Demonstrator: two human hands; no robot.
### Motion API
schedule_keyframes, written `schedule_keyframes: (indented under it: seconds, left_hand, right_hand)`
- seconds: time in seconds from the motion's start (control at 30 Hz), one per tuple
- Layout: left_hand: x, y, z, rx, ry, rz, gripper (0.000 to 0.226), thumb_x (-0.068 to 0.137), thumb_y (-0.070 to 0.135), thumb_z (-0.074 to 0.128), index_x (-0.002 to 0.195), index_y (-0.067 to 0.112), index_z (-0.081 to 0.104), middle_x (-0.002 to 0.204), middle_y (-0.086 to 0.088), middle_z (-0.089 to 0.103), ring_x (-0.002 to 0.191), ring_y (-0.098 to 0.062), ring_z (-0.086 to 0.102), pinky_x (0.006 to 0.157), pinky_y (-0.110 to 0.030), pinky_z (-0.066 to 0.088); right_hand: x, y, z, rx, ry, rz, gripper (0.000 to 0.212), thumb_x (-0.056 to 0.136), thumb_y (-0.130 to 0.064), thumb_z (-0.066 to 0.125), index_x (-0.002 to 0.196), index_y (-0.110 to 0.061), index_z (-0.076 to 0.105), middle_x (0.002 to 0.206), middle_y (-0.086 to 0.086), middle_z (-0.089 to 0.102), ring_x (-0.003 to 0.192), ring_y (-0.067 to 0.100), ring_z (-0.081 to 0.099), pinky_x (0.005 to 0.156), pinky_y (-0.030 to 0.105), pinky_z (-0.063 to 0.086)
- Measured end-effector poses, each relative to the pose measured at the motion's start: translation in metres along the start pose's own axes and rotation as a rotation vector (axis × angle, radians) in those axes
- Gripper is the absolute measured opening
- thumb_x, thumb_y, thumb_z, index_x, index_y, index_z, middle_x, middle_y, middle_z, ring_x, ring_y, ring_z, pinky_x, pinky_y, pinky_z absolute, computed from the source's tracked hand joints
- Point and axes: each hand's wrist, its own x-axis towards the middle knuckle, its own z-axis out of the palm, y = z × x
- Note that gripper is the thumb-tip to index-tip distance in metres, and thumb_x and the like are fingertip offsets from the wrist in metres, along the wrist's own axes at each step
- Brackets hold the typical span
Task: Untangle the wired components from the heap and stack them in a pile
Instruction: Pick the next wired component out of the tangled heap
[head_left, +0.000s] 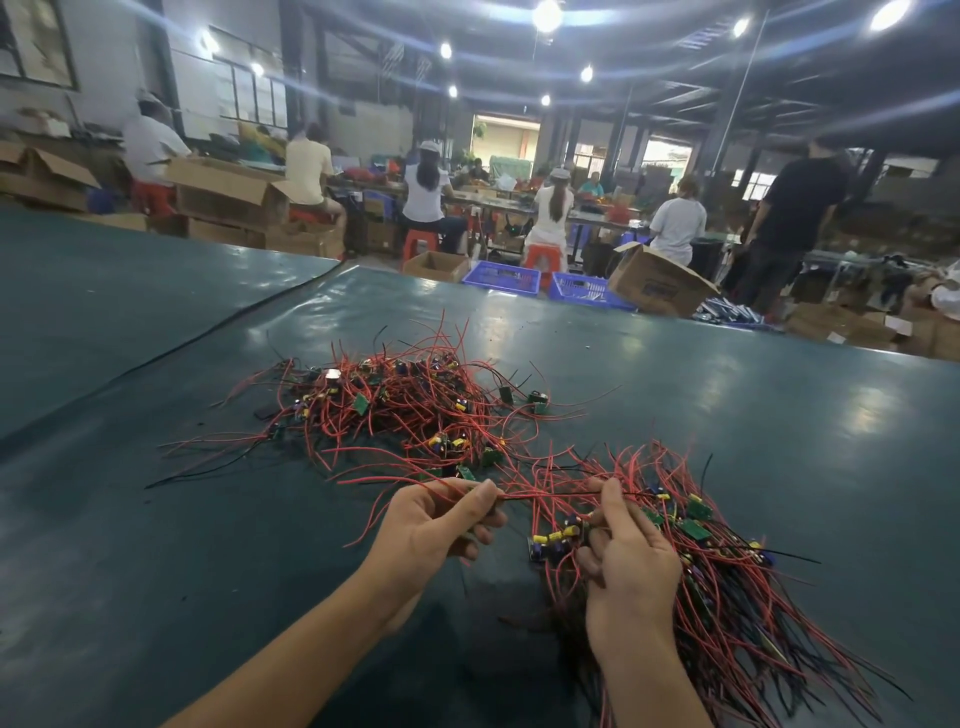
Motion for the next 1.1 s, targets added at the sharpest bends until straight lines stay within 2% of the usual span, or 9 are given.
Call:
schedule_keyframes:
  seconds: [0.23, 0.37, 0.5, 0.63, 0.7, 0.77, 0.83, 1.0, 1.1]
  left_hand:
    - [0.002, -0.003, -0.002, -0.178, 0.068, -0.107, 0.03, 0.062, 0.039, 0.079, 0.076, 0.012, 0.078, 0.076, -0.01, 0.069, 0.056, -0.01, 0.057, 0.049, -0.02, 0.047]
    - [0.008, -0.002, -0.008, -0.408, 0.138, -0.197, 0.022, 0.06, 0.033, 0.081, 0.072, 0.015, 0.076, 0.074, -0.006, 0.067, 0.053, -0.008, 0.055, 0.047, -0.019, 0.049]
    - [0.009, 0.005, -0.01, -0.463, 0.102, -0.24, 0.026, 0.067, 0.04, 0.074, 0.071, 0.014, 0.072, 0.07, -0.002, 0.061, 0.053, -0.011, 0.054, 0.048, -0.023, 0.05]
    - [0.003, 0.009, -0.003, -0.385, -0.068, -0.359, 0.032, 0.077, 0.047, 0.061, 0.069, 0.015, 0.061, 0.064, -0.001, 0.054, 0.056, -0.015, 0.051, 0.059, -0.028, 0.046]
    - [0.0, 0.007, 0.002, -0.234, -0.134, -0.375, 0.037, 0.079, 0.05, 0.057, 0.064, 0.017, 0.064, 0.063, -0.001, 0.055, 0.057, -0.015, 0.052, 0.062, -0.028, 0.045]
    - [-0.003, 0.006, 0.006, -0.128, -0.167, -0.36, 0.042, 0.083, 0.048, 0.055, 0.066, 0.015, 0.074, 0.064, -0.003, 0.061, 0.056, -0.014, 0.058, 0.058, -0.026, 0.048]
    - [-0.004, 0.007, 0.007, -0.107, -0.204, -0.338, 0.038, 0.082, 0.046, 0.057, 0.069, 0.016, 0.076, 0.065, -0.003, 0.064, 0.057, -0.012, 0.06, 0.056, -0.023, 0.049]
    - [-0.007, 0.006, 0.005, -0.033, -0.313, -0.267, 0.034, 0.08, 0.05, 0.069, 0.067, 0.019, 0.075, 0.064, 0.002, 0.066, 0.057, -0.008, 0.06, 0.059, -0.021, 0.049]
    - [-0.006, 0.003, 0.004, -0.022, -0.334, -0.24, 0.03, 0.073, 0.044, 0.075, 0.061, 0.018, 0.068, 0.059, 0.001, 0.059, 0.054, -0.01, 0.055, 0.058, -0.022, 0.046]
  right_hand:
    - [0.003, -0.005, -0.005, 0.102, -0.009, -0.05, 0.022, 0.094, -0.02, 0.061, 0.078, -0.013, 0.073, 0.057, -0.005, 0.049, 0.041, 0.003, 0.03, 0.036, 0.014, 0.027]
    - [-0.001, -0.005, -0.002, 0.153, -0.173, -0.083, 0.04, 0.094, -0.036, 0.052, 0.075, -0.009, 0.074, 0.058, -0.001, 0.053, 0.04, 0.007, 0.033, 0.036, 0.018, 0.026]
    - [-0.002, 0.0, -0.001, 0.101, -0.247, -0.07, 0.061, 0.088, -0.055, 0.041, 0.078, -0.004, 0.074, 0.055, 0.002, 0.053, 0.038, 0.008, 0.036, 0.034, 0.019, 0.028]
    - [-0.01, 0.011, 0.004, -0.177, -0.39, -0.055, 0.049, 0.08, -0.051, 0.056, 0.079, -0.006, 0.076, 0.052, -0.003, 0.051, 0.04, 0.008, 0.034, 0.037, 0.017, 0.028]
    - [-0.015, 0.017, 0.009, -0.294, -0.459, -0.063, 0.05, 0.076, -0.052, 0.062, 0.08, -0.004, 0.075, 0.056, 0.006, 0.06, 0.047, 0.015, 0.048, 0.048, 0.024, 0.042]
    - [-0.02, 0.02, 0.013, -0.333, -0.516, -0.08, 0.037, 0.075, -0.048, 0.065, 0.076, -0.014, 0.079, 0.069, 0.014, 0.071, 0.062, 0.026, 0.066, 0.065, 0.034, 0.057]
    - [-0.022, 0.02, 0.014, -0.332, -0.514, -0.095, 0.027, 0.075, -0.043, 0.066, 0.072, -0.02, 0.08, 0.073, 0.013, 0.074, 0.071, 0.027, 0.071, 0.069, 0.037, 0.06]
    - [-0.022, 0.02, 0.014, -0.3, -0.39, -0.003, 0.024, 0.082, -0.032, 0.068, 0.065, -0.017, 0.076, 0.069, 0.019, 0.065, 0.069, 0.031, 0.06, 0.072, 0.046, 0.054]
    - [-0.018, 0.016, 0.013, -0.22, -0.296, 0.065, 0.026, 0.088, -0.022, 0.067, 0.065, -0.014, 0.076, 0.055, 0.007, 0.052, 0.051, 0.017, 0.045, 0.049, 0.029, 0.042]
